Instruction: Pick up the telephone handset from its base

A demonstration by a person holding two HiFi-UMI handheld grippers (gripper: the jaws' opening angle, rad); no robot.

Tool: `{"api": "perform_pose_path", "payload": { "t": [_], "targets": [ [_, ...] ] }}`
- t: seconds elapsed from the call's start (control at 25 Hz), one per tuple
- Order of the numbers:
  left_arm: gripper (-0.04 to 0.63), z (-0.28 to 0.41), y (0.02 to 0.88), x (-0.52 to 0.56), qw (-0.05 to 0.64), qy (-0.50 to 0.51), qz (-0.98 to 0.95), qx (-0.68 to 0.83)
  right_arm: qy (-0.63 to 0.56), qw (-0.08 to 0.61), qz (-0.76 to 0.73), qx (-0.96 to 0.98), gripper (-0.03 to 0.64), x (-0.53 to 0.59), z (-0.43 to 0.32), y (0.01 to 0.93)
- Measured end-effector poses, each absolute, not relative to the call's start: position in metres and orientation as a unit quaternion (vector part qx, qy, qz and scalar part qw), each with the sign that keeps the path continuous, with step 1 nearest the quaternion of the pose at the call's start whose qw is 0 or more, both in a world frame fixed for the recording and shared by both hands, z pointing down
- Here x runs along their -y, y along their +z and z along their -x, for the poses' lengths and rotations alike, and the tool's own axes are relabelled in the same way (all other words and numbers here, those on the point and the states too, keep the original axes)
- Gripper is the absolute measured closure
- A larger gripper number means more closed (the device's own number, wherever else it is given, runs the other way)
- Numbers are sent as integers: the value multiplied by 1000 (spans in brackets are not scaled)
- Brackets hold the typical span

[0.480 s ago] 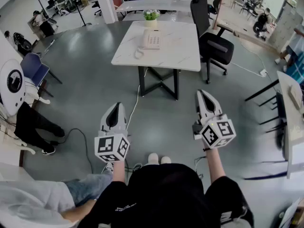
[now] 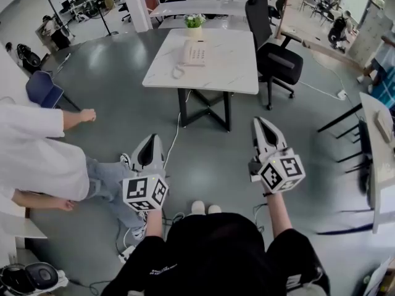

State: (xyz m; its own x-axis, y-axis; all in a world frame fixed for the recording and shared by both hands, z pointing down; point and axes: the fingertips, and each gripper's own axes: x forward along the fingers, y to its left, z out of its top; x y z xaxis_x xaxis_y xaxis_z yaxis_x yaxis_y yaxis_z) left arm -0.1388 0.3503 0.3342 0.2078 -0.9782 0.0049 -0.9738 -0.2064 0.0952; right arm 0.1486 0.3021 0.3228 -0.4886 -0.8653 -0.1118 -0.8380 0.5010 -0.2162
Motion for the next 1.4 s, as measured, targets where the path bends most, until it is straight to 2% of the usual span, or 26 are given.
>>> {"api": "perform_pose_path", "payload": {
  "t": [0.76, 1.4],
  "targets": [
    [597, 130, 359, -302, 56, -19, -769, 637, -78, 105, 487, -863, 626, -240, -147, 345],
    [597, 166, 374, -143, 70, -13, -774, 629, -92, 89, 496, -859, 626, -87, -103, 365]
  ]
}}
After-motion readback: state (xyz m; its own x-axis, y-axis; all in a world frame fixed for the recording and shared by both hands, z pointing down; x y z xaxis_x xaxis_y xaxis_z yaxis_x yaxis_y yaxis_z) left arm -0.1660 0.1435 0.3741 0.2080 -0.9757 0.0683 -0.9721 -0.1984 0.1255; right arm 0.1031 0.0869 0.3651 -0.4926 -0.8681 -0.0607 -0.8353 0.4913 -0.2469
